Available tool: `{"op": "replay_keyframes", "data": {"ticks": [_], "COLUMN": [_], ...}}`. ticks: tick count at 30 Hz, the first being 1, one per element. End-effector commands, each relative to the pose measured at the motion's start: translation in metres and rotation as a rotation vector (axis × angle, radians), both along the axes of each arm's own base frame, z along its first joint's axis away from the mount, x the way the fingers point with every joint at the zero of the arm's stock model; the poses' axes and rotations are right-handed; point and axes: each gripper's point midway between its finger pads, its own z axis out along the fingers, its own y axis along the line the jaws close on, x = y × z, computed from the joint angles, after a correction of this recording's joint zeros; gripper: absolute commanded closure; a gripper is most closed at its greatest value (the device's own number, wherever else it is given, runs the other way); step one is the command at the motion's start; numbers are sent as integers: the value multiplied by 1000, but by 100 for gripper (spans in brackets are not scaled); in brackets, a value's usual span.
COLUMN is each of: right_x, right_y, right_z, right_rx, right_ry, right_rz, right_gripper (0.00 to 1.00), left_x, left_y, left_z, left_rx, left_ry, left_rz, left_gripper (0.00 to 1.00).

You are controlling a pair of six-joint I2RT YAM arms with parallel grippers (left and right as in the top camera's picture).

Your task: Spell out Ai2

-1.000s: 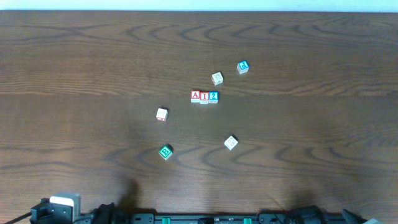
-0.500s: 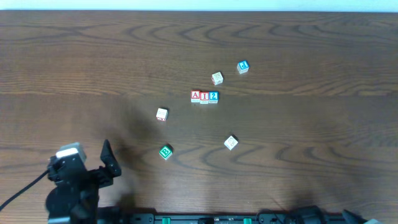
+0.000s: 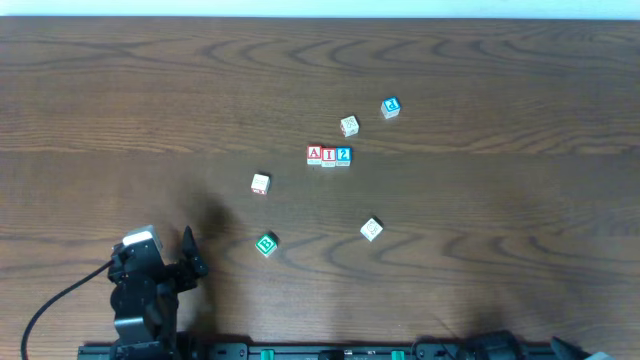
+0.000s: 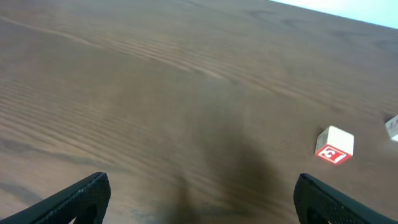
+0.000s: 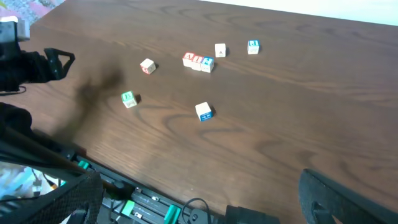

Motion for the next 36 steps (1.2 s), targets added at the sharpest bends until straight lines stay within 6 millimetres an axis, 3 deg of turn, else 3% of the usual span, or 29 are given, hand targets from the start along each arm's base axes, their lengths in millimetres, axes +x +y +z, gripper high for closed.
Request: {"op": "replay_keyframes", "data": {"ticks": [1,5,34,36], "right_x": [-2,-2,-2,1], "right_y": [0,0,0,-8], "right_z": [-1,-1,-1,-1], "right_rx": [12,12,12,-39], "right_ry": [-2,-2,-2,-24], "right_rz": [-12,-12,-12,-34], "right_gripper": [1,1,1,1], "left_x": [1,3,3,3], "left_y": [-2,-8,-14,-14], "left_z": [-10,-28,-28,-28], "left_rx": [10,4,43,43], "left_ry": [14,47,54,54], "left_rz": [-13,-44,-91,-91], "left_gripper": [5,5,5,5]}}
